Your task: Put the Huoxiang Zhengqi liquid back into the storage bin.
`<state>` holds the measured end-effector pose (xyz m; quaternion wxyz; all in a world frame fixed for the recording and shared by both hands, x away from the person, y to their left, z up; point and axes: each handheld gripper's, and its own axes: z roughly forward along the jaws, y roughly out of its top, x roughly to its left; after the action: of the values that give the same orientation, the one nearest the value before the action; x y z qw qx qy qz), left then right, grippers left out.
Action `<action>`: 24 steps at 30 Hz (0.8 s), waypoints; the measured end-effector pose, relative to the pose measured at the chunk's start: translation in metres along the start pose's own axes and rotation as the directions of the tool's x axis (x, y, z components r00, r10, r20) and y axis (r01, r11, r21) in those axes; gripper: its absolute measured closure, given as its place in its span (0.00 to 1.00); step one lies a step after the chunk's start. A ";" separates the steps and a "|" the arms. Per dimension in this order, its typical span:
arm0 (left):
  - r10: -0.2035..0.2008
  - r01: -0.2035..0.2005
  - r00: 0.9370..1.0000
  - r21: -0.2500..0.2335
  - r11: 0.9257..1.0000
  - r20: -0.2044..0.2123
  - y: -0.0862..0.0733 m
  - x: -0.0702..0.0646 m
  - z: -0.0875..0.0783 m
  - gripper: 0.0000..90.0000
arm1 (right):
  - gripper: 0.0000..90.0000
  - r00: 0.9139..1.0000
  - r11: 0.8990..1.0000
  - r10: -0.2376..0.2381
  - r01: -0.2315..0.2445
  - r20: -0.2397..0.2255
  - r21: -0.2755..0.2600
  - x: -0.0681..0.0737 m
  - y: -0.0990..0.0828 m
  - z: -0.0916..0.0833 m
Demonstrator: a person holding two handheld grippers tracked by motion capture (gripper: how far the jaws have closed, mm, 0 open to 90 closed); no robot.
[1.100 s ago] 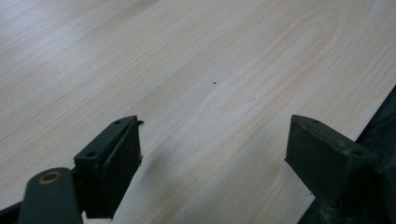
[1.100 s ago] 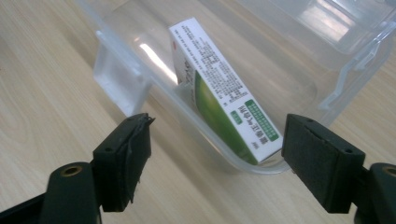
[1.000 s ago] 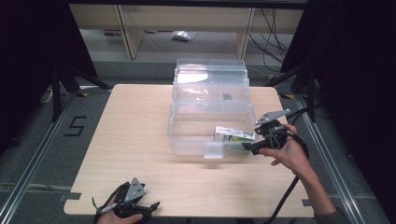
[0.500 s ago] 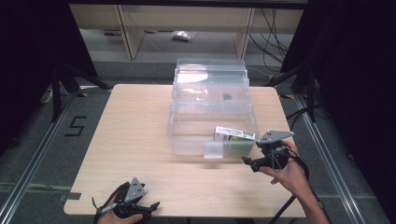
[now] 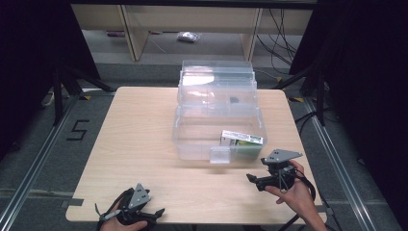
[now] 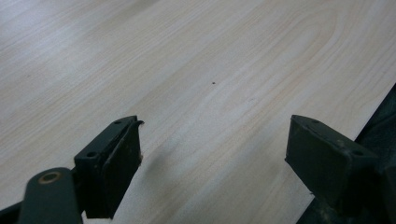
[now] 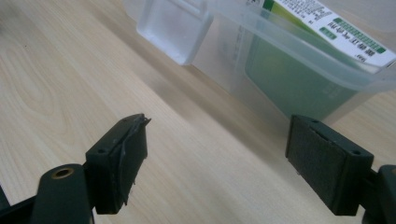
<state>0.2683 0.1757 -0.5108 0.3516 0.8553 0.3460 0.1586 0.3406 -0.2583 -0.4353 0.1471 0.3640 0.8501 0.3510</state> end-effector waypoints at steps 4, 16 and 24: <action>0.003 -0.003 1.000 0.003 1.000 0.000 0.000 0.000 0.000 0.20 | 0.24 1.000 1.000 -0.020 0.020 -0.002 -0.023 0.001 -0.007 0.004; 0.007 -0.007 1.000 0.000 1.000 0.007 0.000 0.000 -0.001 0.20 | 0.21 1.000 0.999 0.016 -0.016 0.004 -0.045 0.005 -0.022 0.006; 0.020 -0.020 1.000 0.012 1.000 0.009 0.001 0.000 -0.002 0.20 | 0.19 1.000 0.998 0.019 -0.019 0.010 -0.057 0.008 -0.028 0.005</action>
<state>0.2680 0.1766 -0.5091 0.3466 0.8615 0.3367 0.1561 0.3230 -0.2636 -0.4582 0.1584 0.3695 0.8356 0.3744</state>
